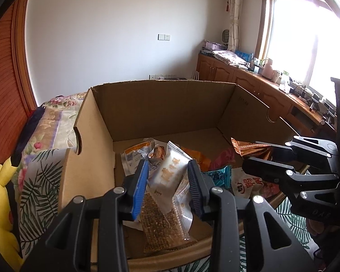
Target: Organize snacks
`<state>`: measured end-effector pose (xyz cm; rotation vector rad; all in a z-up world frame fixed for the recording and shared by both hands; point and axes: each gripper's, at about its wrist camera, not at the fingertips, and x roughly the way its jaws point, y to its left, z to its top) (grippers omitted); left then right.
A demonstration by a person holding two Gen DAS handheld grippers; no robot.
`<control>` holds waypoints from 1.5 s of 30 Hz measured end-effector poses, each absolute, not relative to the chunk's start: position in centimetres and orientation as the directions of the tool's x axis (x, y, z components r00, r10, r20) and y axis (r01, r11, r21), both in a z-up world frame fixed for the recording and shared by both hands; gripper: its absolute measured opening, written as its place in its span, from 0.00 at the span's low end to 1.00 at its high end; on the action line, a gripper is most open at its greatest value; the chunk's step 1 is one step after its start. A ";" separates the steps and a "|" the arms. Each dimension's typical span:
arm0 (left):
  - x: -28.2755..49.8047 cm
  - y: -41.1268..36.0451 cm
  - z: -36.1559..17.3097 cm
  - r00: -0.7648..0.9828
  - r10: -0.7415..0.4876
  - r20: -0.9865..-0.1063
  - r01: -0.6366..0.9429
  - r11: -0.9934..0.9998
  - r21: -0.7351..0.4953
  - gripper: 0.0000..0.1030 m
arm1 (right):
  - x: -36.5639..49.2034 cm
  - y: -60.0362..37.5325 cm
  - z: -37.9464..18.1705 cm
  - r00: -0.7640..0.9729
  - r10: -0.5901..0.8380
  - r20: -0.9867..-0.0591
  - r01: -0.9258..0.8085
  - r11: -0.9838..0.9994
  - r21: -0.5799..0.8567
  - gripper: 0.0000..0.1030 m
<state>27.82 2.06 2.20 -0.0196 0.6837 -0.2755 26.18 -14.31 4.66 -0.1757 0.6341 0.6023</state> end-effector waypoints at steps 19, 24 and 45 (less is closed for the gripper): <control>26.6 2.0 2.9 0.756 -0.242 -0.608 0.229 0.968 -0.099 0.37 | 25.6 -14.8 4.7 0.657 0.464 -0.594 -0.553 0.832 0.038 0.31; 24.9 1.8 3.8 0.773 -0.235 -0.590 0.226 0.970 -0.090 0.42 | 24.3 -15.1 5.5 0.675 0.460 -0.576 -0.539 0.842 0.041 0.34; 16.2 1.2 6.3 0.824 -0.201 -0.530 0.206 0.977 -0.049 0.73 | 16.7 -16.8 6.5 0.778 0.377 -0.502 -0.442 0.897 -0.011 0.81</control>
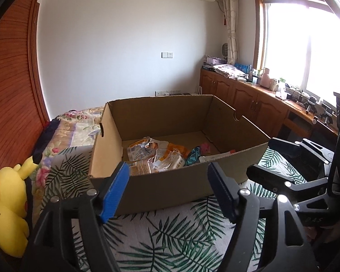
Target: Organize snacks
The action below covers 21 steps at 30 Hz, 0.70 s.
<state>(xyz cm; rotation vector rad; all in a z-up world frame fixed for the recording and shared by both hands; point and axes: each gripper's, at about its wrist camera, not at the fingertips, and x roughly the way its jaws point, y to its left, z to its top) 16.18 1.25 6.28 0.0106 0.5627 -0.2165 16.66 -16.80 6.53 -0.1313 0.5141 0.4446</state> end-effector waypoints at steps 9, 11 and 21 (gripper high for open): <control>13.4 1.2 6.8 0.842 -0.151 -0.518 0.170 0.985 -0.012 0.89 | 14.3 -17.6 6.9 0.810 0.337 -0.480 -0.394 0.919 -0.021 0.93; 12.7 1.2 6.8 0.848 -0.151 -0.509 0.163 0.986 -0.022 0.92 | 13.7 -17.8 7.0 0.815 0.328 -0.477 -0.384 0.923 -0.021 0.96; 9.3 1.4 5.5 0.861 -0.095 -0.500 0.089 0.995 -0.037 1.00 | 10.5 -18.5 7.3 0.834 0.328 -0.444 -0.368 0.930 -0.004 0.97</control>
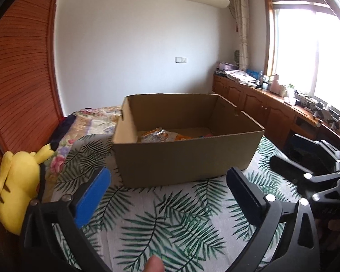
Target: Organize snacks
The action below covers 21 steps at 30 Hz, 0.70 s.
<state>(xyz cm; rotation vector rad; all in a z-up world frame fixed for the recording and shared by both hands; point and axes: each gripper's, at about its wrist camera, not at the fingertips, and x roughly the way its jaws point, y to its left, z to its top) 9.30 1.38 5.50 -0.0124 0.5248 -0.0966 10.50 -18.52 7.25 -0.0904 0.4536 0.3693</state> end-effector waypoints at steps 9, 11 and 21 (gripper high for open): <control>6.4 0.7 4.0 0.866 -0.054 -0.496 0.061 0.998 -0.003 1.00 | 7.6 -19.7 6.8 0.853 0.305 -0.425 -0.338 0.941 -0.003 0.97; 5.7 0.3 4.1 0.869 -0.045 -0.493 0.056 0.998 0.007 1.00 | 7.1 -19.9 6.7 0.859 0.293 -0.420 -0.327 0.945 -0.011 0.97; 1.7 -1.5 5.3 0.876 -0.062 -0.479 0.063 0.998 -0.012 1.00 | 3.7 -21.6 7.1 0.875 0.266 -0.406 -0.288 0.958 0.007 0.97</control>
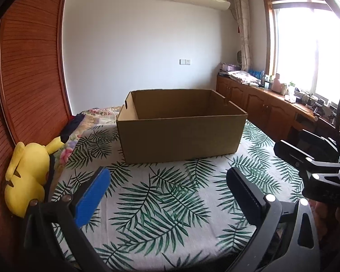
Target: Organize snacks
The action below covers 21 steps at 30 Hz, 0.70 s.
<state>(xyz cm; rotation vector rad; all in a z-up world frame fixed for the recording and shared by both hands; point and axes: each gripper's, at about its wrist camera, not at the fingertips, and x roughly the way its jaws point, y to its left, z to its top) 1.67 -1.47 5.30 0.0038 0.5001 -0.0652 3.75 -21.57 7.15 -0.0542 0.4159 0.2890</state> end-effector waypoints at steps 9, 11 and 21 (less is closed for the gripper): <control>-0.3 -2.0 5.5 0.887 -0.065 -0.458 0.065 0.998 -0.016 1.00 | 1.0 -22.9 7.4 0.886 0.246 -0.393 -0.264 0.965 0.008 0.97; -0.5 -2.0 5.4 0.889 -0.060 -0.454 0.060 0.998 -0.014 1.00 | 0.7 -23.1 7.3 0.888 0.241 -0.392 -0.259 0.966 0.009 0.97; -0.5 -1.6 4.7 0.887 -0.050 -0.459 0.042 0.999 -0.027 1.00 | 0.4 -23.4 6.9 0.889 0.241 -0.390 -0.255 0.967 0.016 0.96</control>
